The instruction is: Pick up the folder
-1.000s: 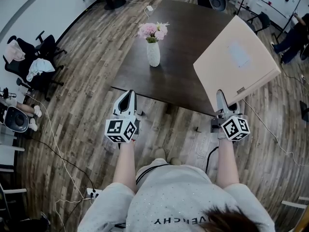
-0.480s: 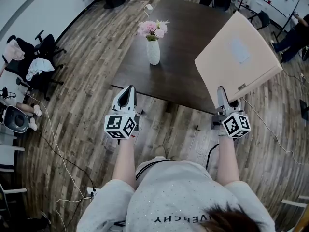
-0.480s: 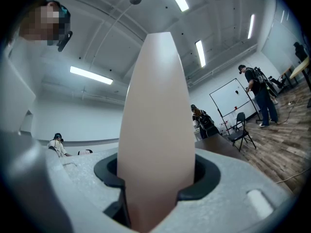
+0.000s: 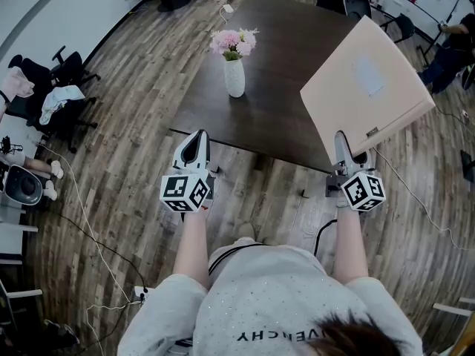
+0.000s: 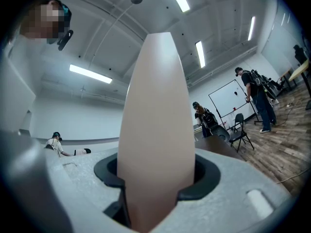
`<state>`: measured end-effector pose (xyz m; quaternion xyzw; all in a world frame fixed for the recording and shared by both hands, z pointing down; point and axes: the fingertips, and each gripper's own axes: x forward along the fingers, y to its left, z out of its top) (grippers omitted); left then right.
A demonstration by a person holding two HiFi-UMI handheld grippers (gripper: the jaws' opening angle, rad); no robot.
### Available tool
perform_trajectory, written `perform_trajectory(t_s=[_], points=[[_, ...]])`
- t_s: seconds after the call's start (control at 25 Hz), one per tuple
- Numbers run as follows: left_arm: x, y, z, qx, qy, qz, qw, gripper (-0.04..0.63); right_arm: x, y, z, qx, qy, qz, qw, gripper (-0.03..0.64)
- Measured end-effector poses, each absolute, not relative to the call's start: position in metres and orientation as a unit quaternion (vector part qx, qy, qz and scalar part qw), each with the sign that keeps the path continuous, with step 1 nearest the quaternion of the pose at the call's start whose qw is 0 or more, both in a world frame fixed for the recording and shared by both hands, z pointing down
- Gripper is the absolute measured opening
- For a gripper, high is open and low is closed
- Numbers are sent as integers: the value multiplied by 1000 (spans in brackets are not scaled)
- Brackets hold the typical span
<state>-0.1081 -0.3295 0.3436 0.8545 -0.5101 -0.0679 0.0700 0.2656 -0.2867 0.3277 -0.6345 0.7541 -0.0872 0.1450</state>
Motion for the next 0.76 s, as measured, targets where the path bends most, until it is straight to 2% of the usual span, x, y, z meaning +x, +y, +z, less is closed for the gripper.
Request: perform_trajectory(t_s=[0.76], points=[[-112, -328, 348, 851, -515, -62, 79, -2, 268, -288, 333, -640, 749, -99, 140, 255]])
